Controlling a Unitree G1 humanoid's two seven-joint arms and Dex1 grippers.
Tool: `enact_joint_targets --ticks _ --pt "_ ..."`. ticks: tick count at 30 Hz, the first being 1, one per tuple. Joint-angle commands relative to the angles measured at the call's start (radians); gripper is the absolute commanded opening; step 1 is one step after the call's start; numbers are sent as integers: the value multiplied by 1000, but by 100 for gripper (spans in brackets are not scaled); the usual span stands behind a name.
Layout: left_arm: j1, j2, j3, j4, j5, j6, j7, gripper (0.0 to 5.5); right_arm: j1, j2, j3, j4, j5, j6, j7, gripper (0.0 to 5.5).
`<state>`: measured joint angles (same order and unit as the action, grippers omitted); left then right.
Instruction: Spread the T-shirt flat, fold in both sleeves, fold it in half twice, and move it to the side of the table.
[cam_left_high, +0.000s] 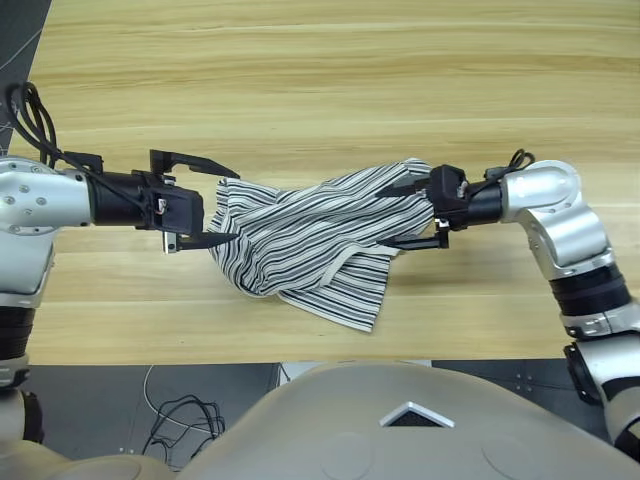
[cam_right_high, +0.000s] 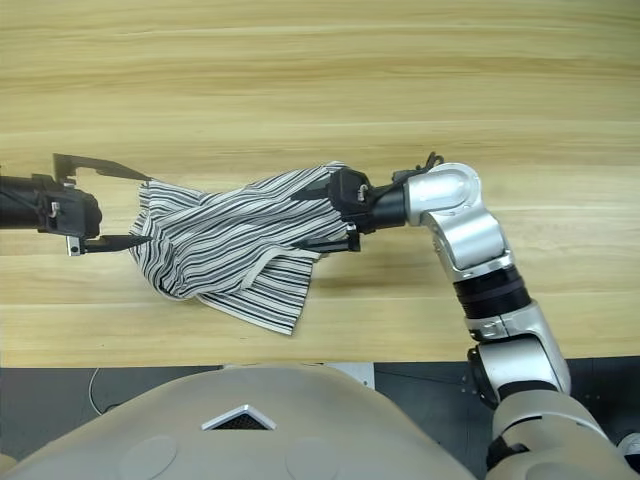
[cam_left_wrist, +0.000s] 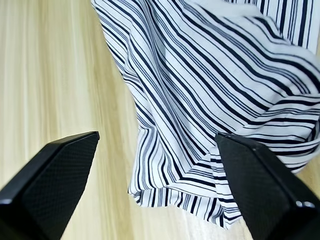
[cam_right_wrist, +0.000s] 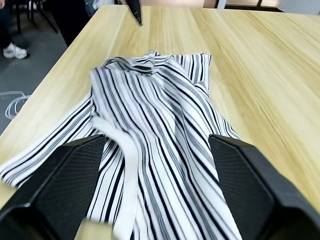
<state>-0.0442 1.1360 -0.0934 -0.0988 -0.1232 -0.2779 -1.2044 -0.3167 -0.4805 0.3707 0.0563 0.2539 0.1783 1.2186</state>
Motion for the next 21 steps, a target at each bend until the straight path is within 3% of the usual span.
enact_joint_targets --ticks 1,21 --pt "-18 -15 -18 4 25 0 -16 431 -58 69 35 125 -60 -33 -28 380" --pt "-33 -24 -30 20 59 -6 -18 431 -19 67 130 153 -105 -7 81 380"
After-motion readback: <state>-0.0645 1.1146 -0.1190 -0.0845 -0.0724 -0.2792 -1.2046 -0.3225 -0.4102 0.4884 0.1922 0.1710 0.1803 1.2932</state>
